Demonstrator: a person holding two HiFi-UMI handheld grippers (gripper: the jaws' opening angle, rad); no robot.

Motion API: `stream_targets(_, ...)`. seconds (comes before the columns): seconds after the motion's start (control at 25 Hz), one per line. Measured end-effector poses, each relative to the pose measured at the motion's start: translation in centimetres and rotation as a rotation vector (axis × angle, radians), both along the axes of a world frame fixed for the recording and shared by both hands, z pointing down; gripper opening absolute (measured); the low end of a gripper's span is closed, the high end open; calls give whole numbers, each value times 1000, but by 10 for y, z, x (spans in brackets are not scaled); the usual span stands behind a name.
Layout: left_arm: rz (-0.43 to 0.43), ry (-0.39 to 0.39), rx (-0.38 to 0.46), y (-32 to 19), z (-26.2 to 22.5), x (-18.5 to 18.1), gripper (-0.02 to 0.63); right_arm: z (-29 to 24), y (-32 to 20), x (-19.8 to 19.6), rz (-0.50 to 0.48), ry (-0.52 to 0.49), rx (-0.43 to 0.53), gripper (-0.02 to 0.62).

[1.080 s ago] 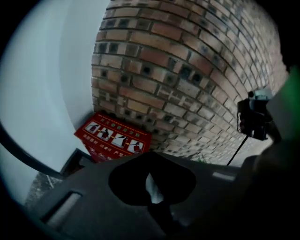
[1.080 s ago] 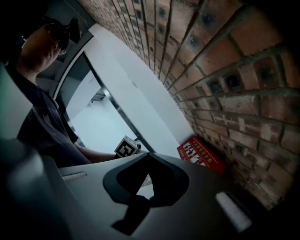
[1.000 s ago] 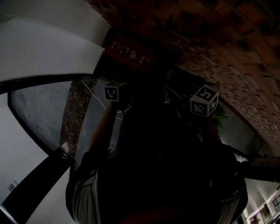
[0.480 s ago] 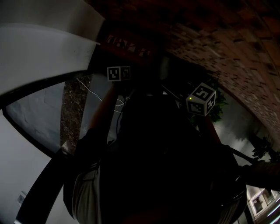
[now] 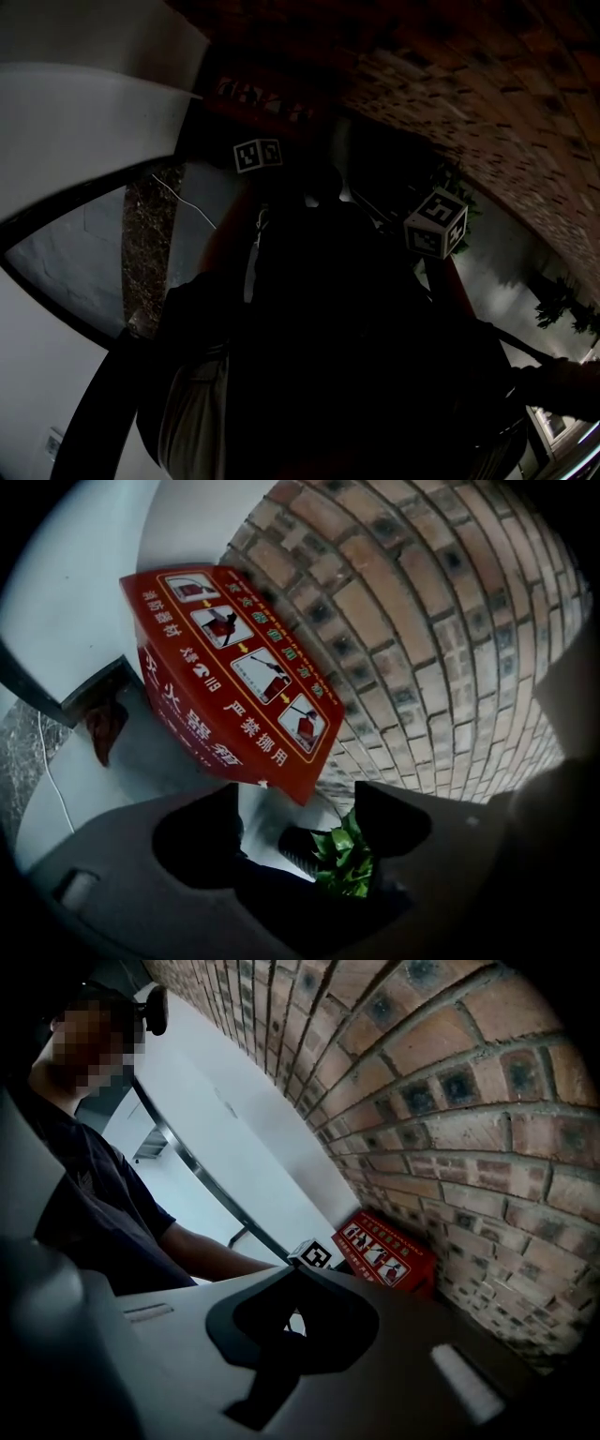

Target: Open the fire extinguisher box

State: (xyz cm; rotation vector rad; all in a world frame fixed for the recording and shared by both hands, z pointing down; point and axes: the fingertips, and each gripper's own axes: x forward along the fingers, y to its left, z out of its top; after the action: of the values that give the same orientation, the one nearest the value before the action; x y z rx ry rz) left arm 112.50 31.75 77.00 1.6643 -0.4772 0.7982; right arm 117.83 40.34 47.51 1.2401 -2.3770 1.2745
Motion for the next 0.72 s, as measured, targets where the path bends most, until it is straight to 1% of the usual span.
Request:
stream_targets(0.2, -48, -12, 6, -5, 16, -2, 393, 2, 11, -1, 21, 14, -27, 0)
stream_targets(0.36, -67, -23, -8, -10, 26, -1, 393, 7, 20, 2, 41, 15, -52, 0)
stream_targets(0.44, -78, -28, -8, -15, 28, -1, 393, 6, 19, 2, 48, 14, -52, 0)
stream_targets(0.52, -89, -34, 9, -20, 29, -1, 390, 2, 14, 2, 56, 17, -42, 0)
stream_targets(0.56, -91, -40, 24, -24, 28, -1, 377, 3, 15, 2, 53, 19, -42, 0)
stream_targets(0.64, -85, -50, 52, -28, 27, -1, 260, 8, 20, 2, 39, 21, -46, 0)
stream_targets(0.68, -81, -54, 56, -29, 26, -2, 238, 9, 20, 2, 34, 22, -45, 0)
stream_targets(0.72, -79, -55, 57, -30, 26, -1, 238, 9, 19, 2, 31, 22, -42, 0)
